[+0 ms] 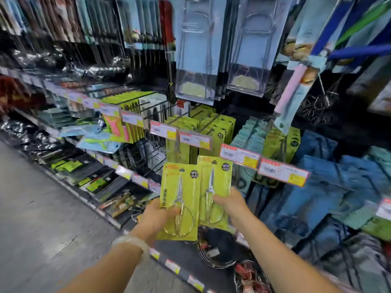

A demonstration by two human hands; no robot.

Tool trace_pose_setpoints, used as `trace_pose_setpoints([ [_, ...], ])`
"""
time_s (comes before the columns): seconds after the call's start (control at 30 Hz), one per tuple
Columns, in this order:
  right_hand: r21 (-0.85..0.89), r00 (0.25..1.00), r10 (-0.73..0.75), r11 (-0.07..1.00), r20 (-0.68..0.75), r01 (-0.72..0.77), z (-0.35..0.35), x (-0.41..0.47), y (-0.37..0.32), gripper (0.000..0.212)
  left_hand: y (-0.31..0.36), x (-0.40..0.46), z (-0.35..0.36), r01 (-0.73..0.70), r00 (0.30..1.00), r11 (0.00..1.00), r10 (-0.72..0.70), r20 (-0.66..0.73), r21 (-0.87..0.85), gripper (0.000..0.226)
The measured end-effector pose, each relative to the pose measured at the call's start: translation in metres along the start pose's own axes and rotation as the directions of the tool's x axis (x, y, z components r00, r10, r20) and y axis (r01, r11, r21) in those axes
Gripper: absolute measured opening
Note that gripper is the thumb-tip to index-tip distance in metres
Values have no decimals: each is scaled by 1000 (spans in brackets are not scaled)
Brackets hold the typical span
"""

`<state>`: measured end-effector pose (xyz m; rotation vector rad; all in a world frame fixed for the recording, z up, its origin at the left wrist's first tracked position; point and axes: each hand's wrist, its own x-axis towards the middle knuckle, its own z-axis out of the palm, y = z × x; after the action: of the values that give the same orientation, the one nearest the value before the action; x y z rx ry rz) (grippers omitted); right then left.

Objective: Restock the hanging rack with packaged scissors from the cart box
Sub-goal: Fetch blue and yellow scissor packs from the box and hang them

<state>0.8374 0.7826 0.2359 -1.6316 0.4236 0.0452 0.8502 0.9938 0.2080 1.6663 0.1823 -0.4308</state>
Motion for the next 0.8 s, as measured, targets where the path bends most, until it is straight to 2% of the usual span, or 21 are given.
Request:
trace_pose_setpoints([
  [0.03,-24,1000,7,1000,-19,-7,10,7,-5,15,8,8,-8,0,1000,1000,0,20,7,41],
  [0.13,-89,999,-8,996,-36,4,41,28,-18,18,25,31,-34,-20,996,999,17,90,26,58],
  [0.23,-111,994,-29,994,-101,18,60,46,-32,22,33,59,-57,-18,995,998,13,101,53,25],
  [0.33,-69,985,0,998,-174,-12,67,59,-37,32,36,72,-69,-32,988,995,17,156,90,27],
  [0.4,-44,982,40,998,-182,-49,67,69,-29,55,39,75,-71,-29,979,995,9,202,96,22],
  [0.43,-27,983,47,998,-178,-52,66,72,-27,58,40,75,-72,-32,976,995,11,216,93,17],
  [0.47,-9,983,46,999,-180,-48,67,75,-24,50,40,76,-71,-36,974,995,14,228,93,16],
  [0.53,-1,983,55,998,-177,-56,70,74,-27,36,39,78,-70,-39,972,994,13,233,105,20],
  [0.63,-8,977,43,999,-210,-46,69,80,-26,29,35,86,-72,-21,970,990,-13,242,137,18],
  [0.8,-166,940,30,982,-339,-91,66,79,-19,50,30,96,-66,-30,955,982,-27,295,188,48],
])
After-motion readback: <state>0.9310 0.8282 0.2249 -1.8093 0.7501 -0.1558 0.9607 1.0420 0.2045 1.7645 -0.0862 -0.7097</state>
